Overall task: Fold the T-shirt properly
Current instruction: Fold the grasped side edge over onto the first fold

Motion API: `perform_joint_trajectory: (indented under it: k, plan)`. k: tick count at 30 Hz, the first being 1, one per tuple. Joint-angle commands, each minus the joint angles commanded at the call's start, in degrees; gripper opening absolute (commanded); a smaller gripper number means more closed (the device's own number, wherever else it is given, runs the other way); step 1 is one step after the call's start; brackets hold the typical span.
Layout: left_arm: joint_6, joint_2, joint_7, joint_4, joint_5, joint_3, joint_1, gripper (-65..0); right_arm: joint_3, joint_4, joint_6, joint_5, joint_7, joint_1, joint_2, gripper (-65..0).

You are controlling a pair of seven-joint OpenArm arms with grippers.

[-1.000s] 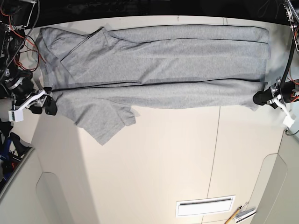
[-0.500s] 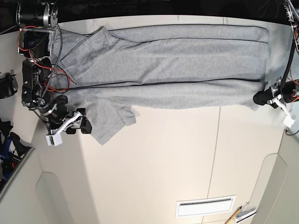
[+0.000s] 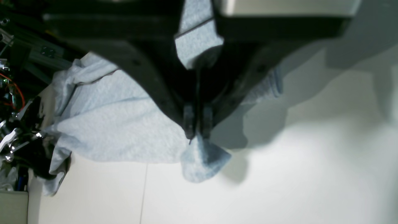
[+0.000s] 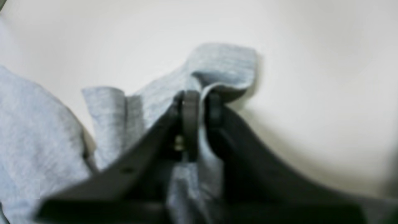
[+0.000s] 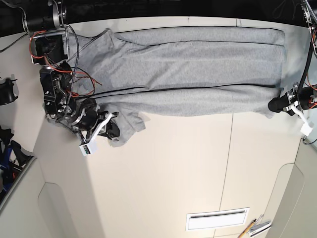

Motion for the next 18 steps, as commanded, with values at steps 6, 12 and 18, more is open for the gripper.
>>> perform_joint_trajectory:
  k: [6,12,18]
  plan:
    - [0.00,-0.85,3.32,0.07,-4.57,0.00,0.02,-65.0,5.79,11.34,0.00,2.19,-10.78,-2.60,0.11,-65.0]
    - [0.00,-4.00,7.97,2.64,-11.03,0.00,3.17,-65.0,18.78,36.20,0.02,11.87,-17.03,-18.62,0.35,-65.0]
    - [0.00,-5.57,7.97,12.11,-11.03,-0.02,10.64,-65.0,26.01,51.30,0.85,18.14,-19.43,-31.12,0.31,-65.0]
